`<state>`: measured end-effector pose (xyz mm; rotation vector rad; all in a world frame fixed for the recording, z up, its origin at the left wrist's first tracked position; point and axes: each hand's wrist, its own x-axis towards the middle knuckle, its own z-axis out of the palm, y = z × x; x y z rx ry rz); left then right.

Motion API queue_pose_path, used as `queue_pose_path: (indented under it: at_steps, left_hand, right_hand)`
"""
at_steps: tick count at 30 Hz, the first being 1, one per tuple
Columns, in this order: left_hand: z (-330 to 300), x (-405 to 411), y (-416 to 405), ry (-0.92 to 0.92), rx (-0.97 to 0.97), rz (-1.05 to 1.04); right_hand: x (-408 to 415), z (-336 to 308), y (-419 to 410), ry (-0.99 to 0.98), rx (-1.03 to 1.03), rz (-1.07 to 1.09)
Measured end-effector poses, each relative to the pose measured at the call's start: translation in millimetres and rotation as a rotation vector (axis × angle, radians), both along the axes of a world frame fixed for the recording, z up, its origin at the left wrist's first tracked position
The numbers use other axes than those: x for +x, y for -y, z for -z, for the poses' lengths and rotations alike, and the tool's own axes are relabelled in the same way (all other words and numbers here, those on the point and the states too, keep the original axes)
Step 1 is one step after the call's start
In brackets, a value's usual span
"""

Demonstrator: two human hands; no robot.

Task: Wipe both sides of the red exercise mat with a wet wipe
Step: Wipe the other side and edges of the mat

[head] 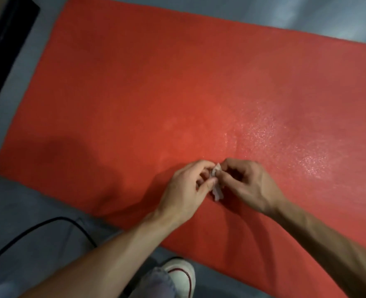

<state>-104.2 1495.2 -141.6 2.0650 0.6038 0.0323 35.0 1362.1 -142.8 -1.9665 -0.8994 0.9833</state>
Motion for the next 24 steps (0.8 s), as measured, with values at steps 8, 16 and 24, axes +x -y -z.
queue_pose_path:
  at_steps: [8, 16, 24]
  left_hand:
    - [-3, -8, -90, -0.064, 0.331, -0.032]
    - [1, -7, -152, -0.167, 0.601, -0.112]
    - [10, -58, -41, -0.103, 0.609, 0.315]
  right_hand:
    - [-33, -16, 57, -0.298, -0.149, -0.024]
    - [-81, -6, 85, -0.317, -0.18, -0.153]
    - [-83, -14, 67, -0.305, -0.101, -0.152]
